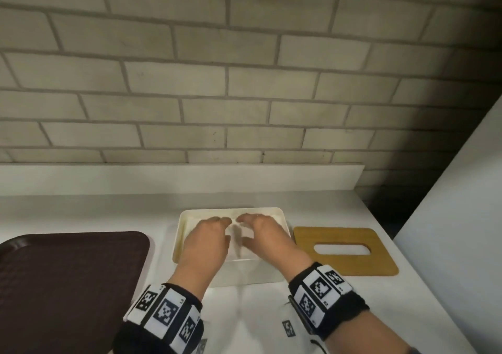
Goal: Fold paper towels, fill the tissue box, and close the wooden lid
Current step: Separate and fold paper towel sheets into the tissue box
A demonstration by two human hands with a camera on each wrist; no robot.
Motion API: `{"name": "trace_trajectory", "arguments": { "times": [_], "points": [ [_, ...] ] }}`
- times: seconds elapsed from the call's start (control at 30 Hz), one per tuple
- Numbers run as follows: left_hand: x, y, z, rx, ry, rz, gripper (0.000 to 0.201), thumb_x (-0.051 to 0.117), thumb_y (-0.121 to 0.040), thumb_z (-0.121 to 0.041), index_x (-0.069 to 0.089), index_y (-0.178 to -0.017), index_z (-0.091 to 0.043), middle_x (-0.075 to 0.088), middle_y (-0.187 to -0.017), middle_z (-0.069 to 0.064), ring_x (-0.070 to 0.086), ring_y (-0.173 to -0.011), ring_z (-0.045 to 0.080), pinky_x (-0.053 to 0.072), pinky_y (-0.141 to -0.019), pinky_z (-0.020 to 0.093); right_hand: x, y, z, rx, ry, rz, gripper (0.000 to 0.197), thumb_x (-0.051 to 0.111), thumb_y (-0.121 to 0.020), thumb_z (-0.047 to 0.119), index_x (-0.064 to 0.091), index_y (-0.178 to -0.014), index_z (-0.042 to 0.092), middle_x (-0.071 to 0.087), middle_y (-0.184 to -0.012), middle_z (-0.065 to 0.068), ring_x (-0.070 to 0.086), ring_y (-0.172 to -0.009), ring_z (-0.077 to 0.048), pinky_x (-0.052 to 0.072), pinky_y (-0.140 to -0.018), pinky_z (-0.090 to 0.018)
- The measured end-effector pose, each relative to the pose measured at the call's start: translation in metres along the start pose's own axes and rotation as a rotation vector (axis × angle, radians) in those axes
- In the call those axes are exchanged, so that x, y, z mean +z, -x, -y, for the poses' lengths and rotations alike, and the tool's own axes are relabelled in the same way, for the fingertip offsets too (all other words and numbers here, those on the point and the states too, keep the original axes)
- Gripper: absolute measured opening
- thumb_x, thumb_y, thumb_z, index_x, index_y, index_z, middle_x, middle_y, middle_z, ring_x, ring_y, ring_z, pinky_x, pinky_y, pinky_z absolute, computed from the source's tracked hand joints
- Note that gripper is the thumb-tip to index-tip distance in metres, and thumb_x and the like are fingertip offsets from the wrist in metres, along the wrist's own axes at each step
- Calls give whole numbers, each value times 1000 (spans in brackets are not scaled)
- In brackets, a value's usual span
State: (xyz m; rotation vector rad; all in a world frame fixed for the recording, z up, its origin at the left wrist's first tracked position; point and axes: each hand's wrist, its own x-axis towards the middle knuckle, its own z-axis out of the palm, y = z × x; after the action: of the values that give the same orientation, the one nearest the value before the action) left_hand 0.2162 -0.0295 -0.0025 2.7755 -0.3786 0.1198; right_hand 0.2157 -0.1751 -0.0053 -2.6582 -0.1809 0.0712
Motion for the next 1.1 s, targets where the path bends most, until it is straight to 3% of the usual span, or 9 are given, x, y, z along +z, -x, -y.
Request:
{"name": "trace_trajectory", "arguments": {
  "times": [0.1, 0.23, 0.33, 0.4, 0.5, 0.63, 0.83, 0.97, 1.1],
  "points": [
    [8, -3, 5, -150, -21, 197, 41, 52, -93, -25, 50, -134, -20, 56, -134, 0, 53, -122, 17, 45, -96, 27, 4, 0, -1, 99, -57, 112, 51, 61, -87, 23, 47, -136, 24, 53, -138, 0, 50, -127, -18, 41, -105, -37],
    [-2, -2, 20, -230, -99, 133, 38, 47, -91, -4, 53, -127, -13, 62, -121, 6, 62, -108, 22, 48, -83, 26, -10, 2, -11, 157, 32, 139, 53, 60, -89, 15, 44, -139, 18, 48, -141, -3, 47, -128, -20, 38, -104, -25],
    [-12, 2, 29, -122, -78, -64, 37, 63, -74, 13, 64, -109, 3, 67, -99, 21, 64, -88, 39, 53, -69, 40, -17, 10, -15, 86, 133, -123, 45, 53, -91, 10, 49, -135, 18, 52, -136, -4, 48, -123, -21, 40, -104, -29],
    [-14, 8, 34, -155, -87, -142, 36, 76, -66, 8, 65, -101, 7, 67, -86, 24, 63, -76, 44, 54, -60, 44, -20, 15, -19, 130, 211, -324, 47, 52, -91, 10, 44, -137, 16, 50, -135, -4, 45, -121, -22, 43, -100, -31],
    [-15, 15, 33, -372, -1, -4, 36, 48, -94, -12, 47, -129, -3, 67, -105, 17, 63, -97, 36, 49, -75, 37, -19, 19, -27, 336, 186, -255, 41, 46, -93, 11, 42, -133, 10, 56, -125, -9, 56, -111, -23, 50, -86, -29],
    [-14, 16, 36, -412, -40, 14, 42, 37, -90, 4, 47, -129, -9, 68, -106, 14, 65, -98, 31, 48, -75, 32, -20, 22, -29, 356, 220, -139, 38, 38, -89, -3, 48, -124, 7, 66, -111, -12, 66, -97, -24, 51, -71, -27],
    [-18, 50, 23, -377, -113, 43, 45, 36, -88, 2, 45, -129, -13, 68, -103, 6, 67, -96, 23, 48, -70, 26, -23, 71, -29, 332, 271, -124, 36, 38, -94, 7, 47, -129, 11, 66, -106, -5, 66, -90, -17, 55, -75, -24],
    [-14, 91, 9, -358, -146, 72, 53, 35, -92, -7, 33, -142, -20, 68, -109, 2, 65, -103, 19, 47, -82, 25, -26, 123, -29, 350, 224, -110, 41, 38, -96, 12, 41, -136, 18, 67, -111, 0, 65, -99, -13, 51, -82, -20],
    [-11, 120, -3, -397, -85, 95, 54, 32, -97, -14, 22, -148, -26, 66, -115, 1, 63, -109, 16, 45, -90, 23, -19, 158, -26, 376, 245, -114, 53, 37, -97, 23, 21, -148, 25, 66, -112, 2, 63, -105, -10, 44, -88, -17]
  ]
}}
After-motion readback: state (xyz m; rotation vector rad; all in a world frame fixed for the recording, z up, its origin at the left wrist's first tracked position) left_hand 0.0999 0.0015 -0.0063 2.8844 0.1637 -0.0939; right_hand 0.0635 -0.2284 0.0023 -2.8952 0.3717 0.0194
